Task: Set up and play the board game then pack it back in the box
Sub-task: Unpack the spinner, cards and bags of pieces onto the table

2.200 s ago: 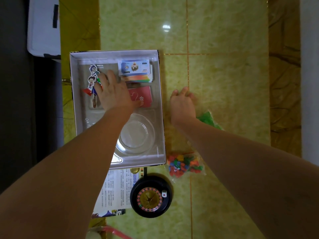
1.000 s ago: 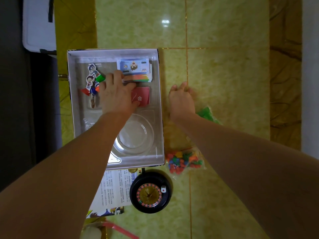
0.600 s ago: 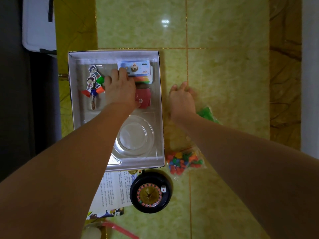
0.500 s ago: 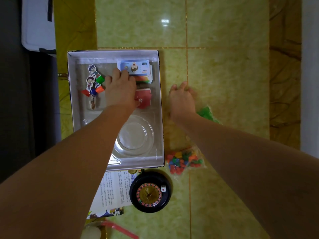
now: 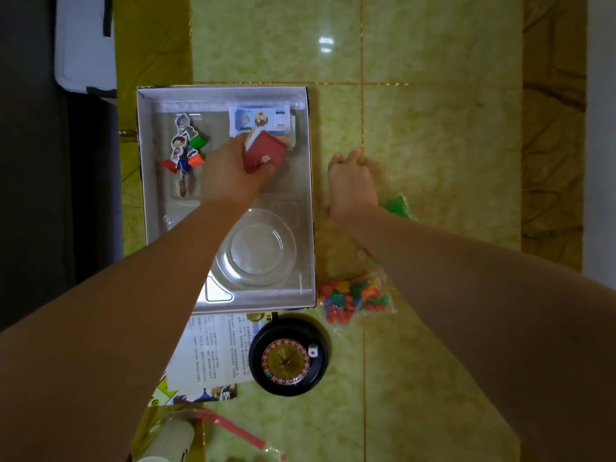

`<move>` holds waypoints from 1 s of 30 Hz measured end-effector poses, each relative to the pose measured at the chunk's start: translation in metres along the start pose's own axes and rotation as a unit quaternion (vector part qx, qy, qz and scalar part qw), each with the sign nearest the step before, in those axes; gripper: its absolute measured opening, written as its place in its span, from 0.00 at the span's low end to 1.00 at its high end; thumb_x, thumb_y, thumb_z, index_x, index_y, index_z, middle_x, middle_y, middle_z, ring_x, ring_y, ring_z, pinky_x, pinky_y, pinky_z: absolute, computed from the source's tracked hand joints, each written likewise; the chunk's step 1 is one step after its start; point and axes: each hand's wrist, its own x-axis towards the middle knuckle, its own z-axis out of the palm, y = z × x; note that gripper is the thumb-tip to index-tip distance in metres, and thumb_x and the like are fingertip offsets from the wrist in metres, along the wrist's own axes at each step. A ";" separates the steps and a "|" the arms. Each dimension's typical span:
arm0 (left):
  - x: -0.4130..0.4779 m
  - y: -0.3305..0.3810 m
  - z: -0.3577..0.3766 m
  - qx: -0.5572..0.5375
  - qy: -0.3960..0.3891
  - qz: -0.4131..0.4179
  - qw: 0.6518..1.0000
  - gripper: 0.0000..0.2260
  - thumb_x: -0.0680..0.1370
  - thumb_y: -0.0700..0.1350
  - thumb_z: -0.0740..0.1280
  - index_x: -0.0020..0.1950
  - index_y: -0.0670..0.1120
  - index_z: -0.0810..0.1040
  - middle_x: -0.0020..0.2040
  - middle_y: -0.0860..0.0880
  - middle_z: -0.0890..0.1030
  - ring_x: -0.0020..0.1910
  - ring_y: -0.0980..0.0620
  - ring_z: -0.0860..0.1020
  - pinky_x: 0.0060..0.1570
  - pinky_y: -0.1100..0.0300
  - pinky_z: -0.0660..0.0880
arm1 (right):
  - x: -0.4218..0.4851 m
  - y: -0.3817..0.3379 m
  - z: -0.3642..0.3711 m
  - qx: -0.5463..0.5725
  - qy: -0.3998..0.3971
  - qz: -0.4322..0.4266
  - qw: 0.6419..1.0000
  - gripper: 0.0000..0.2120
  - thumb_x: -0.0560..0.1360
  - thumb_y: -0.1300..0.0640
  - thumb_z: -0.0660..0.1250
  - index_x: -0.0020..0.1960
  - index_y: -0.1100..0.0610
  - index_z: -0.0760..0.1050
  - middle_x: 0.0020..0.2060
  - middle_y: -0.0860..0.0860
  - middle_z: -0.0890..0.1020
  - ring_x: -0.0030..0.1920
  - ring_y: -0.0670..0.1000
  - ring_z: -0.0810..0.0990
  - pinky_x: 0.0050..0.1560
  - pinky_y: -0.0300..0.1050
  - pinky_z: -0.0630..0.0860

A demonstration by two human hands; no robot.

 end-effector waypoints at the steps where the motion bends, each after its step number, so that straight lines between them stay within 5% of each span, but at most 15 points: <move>1: -0.007 0.004 0.000 -0.049 -0.015 -0.024 0.998 0.13 0.72 0.44 0.73 0.56 0.46 0.80 0.46 0.45 0.83 0.43 0.48 0.81 0.45 0.53 0.79 | -0.003 0.003 0.002 -0.002 0.002 -0.007 1.000 0.41 0.73 0.64 0.70 0.77 0.64 0.49 0.74 0.71 0.49 0.71 0.71 0.61 0.65 0.54 0.72; 4: -0.030 0.018 0.005 -0.197 -0.081 -0.086 0.973 0.13 0.71 0.36 0.74 0.55 0.41 0.80 0.41 0.43 0.83 0.32 0.53 0.81 0.37 0.55 0.82 | -0.019 0.020 -0.001 0.074 -0.008 -0.067 0.995 0.43 0.75 0.54 0.70 0.78 0.60 0.47 0.77 0.63 0.50 0.75 0.66 0.54 0.73 0.54 0.60; 6: -0.050 0.030 0.010 -0.228 -0.129 -0.090 0.961 0.12 0.71 0.33 0.72 0.53 0.39 0.79 0.38 0.45 0.81 0.27 0.58 0.79 0.30 0.64 0.78 | -0.037 0.035 -0.002 0.251 0.022 -0.101 0.963 0.33 0.79 0.53 0.64 0.78 0.58 0.52 0.73 0.57 0.64 0.72 0.57 0.63 0.74 0.53 0.57; 9: -0.070 0.043 0.025 -0.237 -0.197 -0.084 0.947 0.10 0.71 0.31 0.72 0.50 0.41 0.79 0.36 0.46 0.81 0.28 0.58 0.79 0.30 0.65 0.77 | -0.065 0.043 -0.002 0.578 0.093 -0.074 0.807 0.18 0.80 0.50 0.59 0.69 0.53 0.71 0.60 0.50 0.77 0.59 0.48 0.75 0.62 0.44 0.71; 10: -0.075 0.047 0.030 -0.229 -0.218 -0.080 0.945 0.10 0.71 0.32 0.72 0.51 0.39 0.80 0.36 0.46 0.81 0.29 0.56 0.79 0.32 0.63 0.77 | -0.070 0.044 0.000 0.609 0.096 -0.081 0.783 0.15 0.79 0.47 0.60 0.62 0.50 0.75 0.56 0.49 0.79 0.54 0.47 0.77 0.55 0.42 0.74; 13: -0.091 0.066 0.048 -0.210 -0.264 -0.075 0.938 0.06 0.71 0.32 0.72 0.46 0.40 0.80 0.38 0.42 0.80 0.34 0.50 0.78 0.38 0.58 0.77 | -0.089 0.056 0.007 0.470 0.081 -0.160 0.864 0.11 0.80 0.52 0.61 0.51 0.59 0.76 0.39 0.52 0.79 0.34 0.41 0.75 0.37 0.37 0.69; 15: -0.100 0.073 0.054 -0.198 -0.296 -0.098 0.929 0.07 0.71 0.36 0.74 0.47 0.40 0.80 0.41 0.41 0.81 0.37 0.48 0.79 0.38 0.59 0.76 | -0.100 0.068 0.010 0.410 0.086 -0.170 0.892 0.10 0.81 0.56 0.60 0.47 0.63 0.73 0.33 0.50 0.74 0.30 0.43 0.71 0.33 0.36 0.64; 19: -0.127 0.074 0.064 -0.200 -0.382 -0.148 0.890 0.06 0.77 0.39 0.68 0.53 0.41 0.77 0.40 0.43 0.82 0.33 0.51 0.82 0.31 0.61 0.79 | -0.122 0.104 0.025 0.423 0.109 -0.117 0.892 0.10 0.82 0.57 0.59 0.51 0.63 0.75 0.33 0.47 0.73 0.33 0.45 0.71 0.33 0.35 0.64; 24: -0.165 0.065 0.086 -0.191 -0.375 -0.112 0.900 0.04 0.80 0.36 0.61 0.54 0.40 0.73 0.39 0.43 0.83 0.26 0.52 0.76 0.25 0.61 0.72 | -0.159 0.121 0.046 0.504 -0.011 -0.096 0.858 0.08 0.79 0.63 0.58 0.45 0.52 0.68 0.31 0.47 0.69 0.27 0.40 0.70 0.31 0.38 0.65; 27: -0.188 0.054 0.092 -0.146 -0.400 -0.121 0.897 0.08 0.79 0.39 0.65 0.57 0.41 0.73 0.43 0.40 0.81 0.31 0.49 0.79 0.27 0.60 0.75 | -0.178 0.132 0.065 0.472 -0.068 -0.097 0.873 0.13 0.78 0.64 0.59 0.51 0.45 0.67 0.32 0.49 0.70 0.30 0.46 0.71 0.32 0.43 0.67; 30: -0.209 0.035 0.093 -0.057 -0.334 -0.098 0.936 0.07 0.76 0.46 0.71 0.50 0.45 0.76 0.39 0.50 0.79 0.34 0.52 0.77 0.30 0.65 0.71 | -0.192 0.139 0.087 0.416 -0.113 -0.076 0.899 0.12 0.77 0.63 0.59 0.40 0.48 0.68 0.34 0.49 0.73 0.33 0.48 0.73 0.31 0.36 0.69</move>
